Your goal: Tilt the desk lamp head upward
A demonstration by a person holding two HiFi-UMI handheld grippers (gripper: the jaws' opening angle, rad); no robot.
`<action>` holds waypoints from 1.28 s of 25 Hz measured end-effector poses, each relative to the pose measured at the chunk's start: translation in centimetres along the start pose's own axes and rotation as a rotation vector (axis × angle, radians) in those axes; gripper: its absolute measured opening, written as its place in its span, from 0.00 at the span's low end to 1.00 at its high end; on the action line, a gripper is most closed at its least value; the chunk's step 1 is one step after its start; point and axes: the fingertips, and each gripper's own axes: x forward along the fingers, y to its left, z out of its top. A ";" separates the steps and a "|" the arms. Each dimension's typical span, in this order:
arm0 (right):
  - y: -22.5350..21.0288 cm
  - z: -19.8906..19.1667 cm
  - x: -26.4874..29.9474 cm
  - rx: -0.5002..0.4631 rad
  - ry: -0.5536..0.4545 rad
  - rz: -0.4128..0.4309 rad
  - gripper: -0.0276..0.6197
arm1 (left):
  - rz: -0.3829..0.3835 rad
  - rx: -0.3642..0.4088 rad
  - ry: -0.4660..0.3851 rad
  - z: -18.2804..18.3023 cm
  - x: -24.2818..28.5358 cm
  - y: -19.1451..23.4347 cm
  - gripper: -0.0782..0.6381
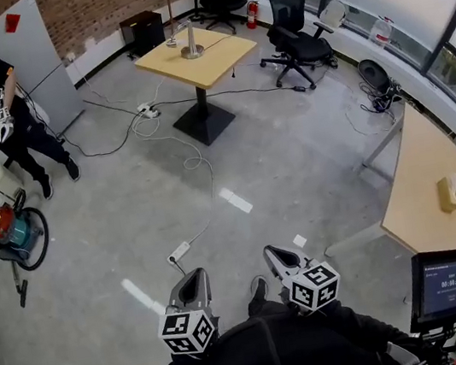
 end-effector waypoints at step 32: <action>-20.7 13.7 16.8 0.061 -0.004 -0.154 0.05 | -0.128 0.001 0.076 12.2 29.5 4.6 0.12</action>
